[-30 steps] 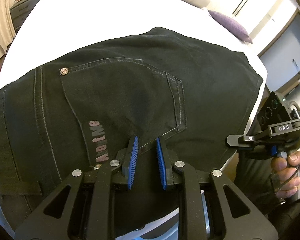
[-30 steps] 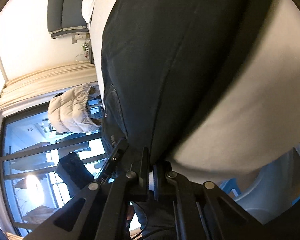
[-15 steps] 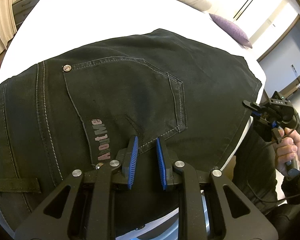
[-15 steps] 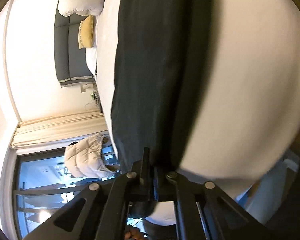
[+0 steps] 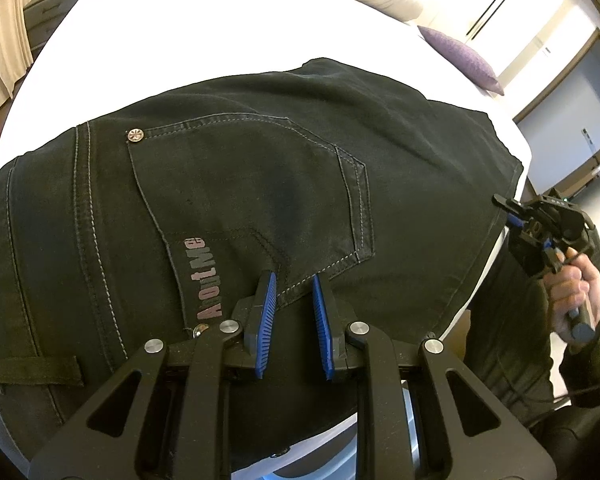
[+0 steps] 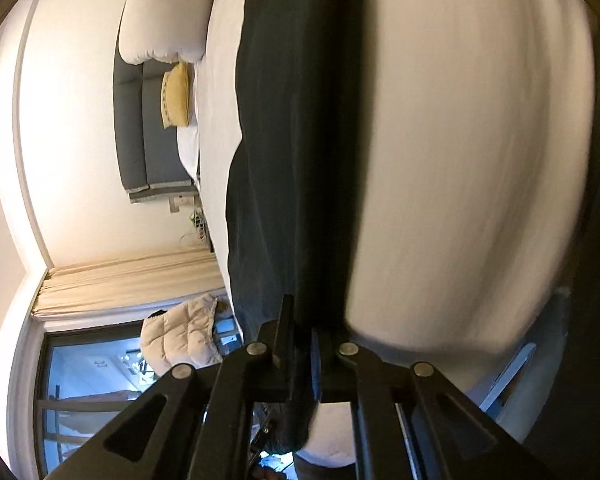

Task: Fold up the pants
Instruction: 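Open the right gripper and lay the leg hem onto the jeans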

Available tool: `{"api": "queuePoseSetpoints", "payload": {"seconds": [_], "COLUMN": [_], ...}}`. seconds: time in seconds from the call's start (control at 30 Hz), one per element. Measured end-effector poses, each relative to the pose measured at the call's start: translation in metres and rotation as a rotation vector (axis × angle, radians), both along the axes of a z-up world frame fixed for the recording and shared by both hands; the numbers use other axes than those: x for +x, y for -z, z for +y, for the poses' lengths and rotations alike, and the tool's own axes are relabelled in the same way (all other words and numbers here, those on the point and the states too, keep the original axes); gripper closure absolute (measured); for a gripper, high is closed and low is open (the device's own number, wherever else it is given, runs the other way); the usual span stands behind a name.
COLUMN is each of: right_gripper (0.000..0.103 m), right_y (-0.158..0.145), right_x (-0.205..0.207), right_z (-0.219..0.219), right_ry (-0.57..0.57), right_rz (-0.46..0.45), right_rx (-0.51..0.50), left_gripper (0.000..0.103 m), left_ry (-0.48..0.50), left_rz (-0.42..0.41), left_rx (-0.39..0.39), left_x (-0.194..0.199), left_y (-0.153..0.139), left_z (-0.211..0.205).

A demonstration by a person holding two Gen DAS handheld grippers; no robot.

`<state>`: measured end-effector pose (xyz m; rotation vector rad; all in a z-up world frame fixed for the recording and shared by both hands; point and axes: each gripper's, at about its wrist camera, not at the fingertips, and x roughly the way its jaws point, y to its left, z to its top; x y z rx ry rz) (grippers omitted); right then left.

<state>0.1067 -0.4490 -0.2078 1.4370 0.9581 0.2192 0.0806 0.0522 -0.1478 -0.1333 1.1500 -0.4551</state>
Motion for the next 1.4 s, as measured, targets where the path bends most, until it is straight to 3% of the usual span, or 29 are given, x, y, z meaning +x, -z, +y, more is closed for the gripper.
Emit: {"api": "queuePoseSetpoints", "payload": {"seconds": [0.13, 0.3, 0.4, 0.5, 0.6, 0.77, 0.87, 0.97, 1.0, 1.03, 1.13, 1.2, 1.3, 1.33, 1.4], "right_gripper": [0.103, 0.102, 0.091, 0.070, 0.070, 0.070, 0.071, 0.081, 0.086, 0.103, 0.103, 0.103, 0.103, 0.093, 0.088], "right_y": [-0.002, 0.007, -0.001, -0.031, -0.069, -0.097, -0.083, -0.054, -0.042, -0.033, -0.015, -0.022, -0.030, -0.042, -0.072], "right_x": [0.000, 0.001, -0.010, -0.021, -0.017, 0.044, 0.084, 0.113, 0.119, 0.121, 0.123, 0.118, 0.115, 0.114, 0.122], "right_z": [-0.005, -0.009, -0.032, -0.068, -0.095, -0.073, -0.044, -0.015, -0.012, -0.012, -0.041, -0.068, -0.109, -0.111, -0.092], "right_ry": [-0.028, -0.027, 0.049, 0.157, 0.200, -0.010, -0.159, -0.289, -0.314, -0.323, -0.251, -0.149, 0.005, 0.016, -0.045], "right_rz": [0.008, 0.002, 0.002, 0.033, -0.025, -0.157, -0.175, -0.124, -0.090, -0.061, -0.028, -0.006, 0.070, 0.085, 0.039], "right_rx": [-0.052, 0.014, -0.003, -0.158, -0.300, -0.337, -0.278, -0.290, -0.298, -0.307, -0.290, -0.366, -0.444, -0.509, -0.596], "left_gripper": [0.084, 0.084, 0.084, 0.084, 0.084, 0.084, 0.084, 0.084, 0.084, 0.084, 0.084, 0.084, 0.084, 0.084, 0.084], "left_ry": [0.003, 0.003, -0.002, -0.019, -0.028, -0.036, -0.056, -0.042, -0.032, -0.015, 0.079, 0.116, 0.071, 0.056, 0.018], "left_rz": [0.001, 0.001, 0.004, 0.011, 0.019, 0.028, 0.017, -0.029, -0.045, -0.057, -0.092, -0.080, 0.004, 0.008, 0.008], "left_rx": [0.002, -0.007, -0.012, -0.030, -0.034, 0.008, 0.050, 0.017, 0.002, -0.011, 0.017, 0.061, 0.065, 0.047, 0.013], "left_x": [0.000, 0.000, 0.000, 0.000, 0.000, 0.001, 0.002, 0.016, 0.024, 0.032, 0.064, 0.082, 0.100, 0.099, 0.091], "left_y": [-0.001, 0.000, 0.000, 0.000, -0.001, -0.006, -0.020, -0.044, -0.050, -0.055, -0.054, -0.036, -0.002, 0.001, 0.000], "left_z": [0.000, 0.001, 0.002, 0.006, 0.008, 0.001, -0.005, -0.021, -0.028, -0.036, -0.076, -0.095, -0.092, -0.087, -0.074]}}
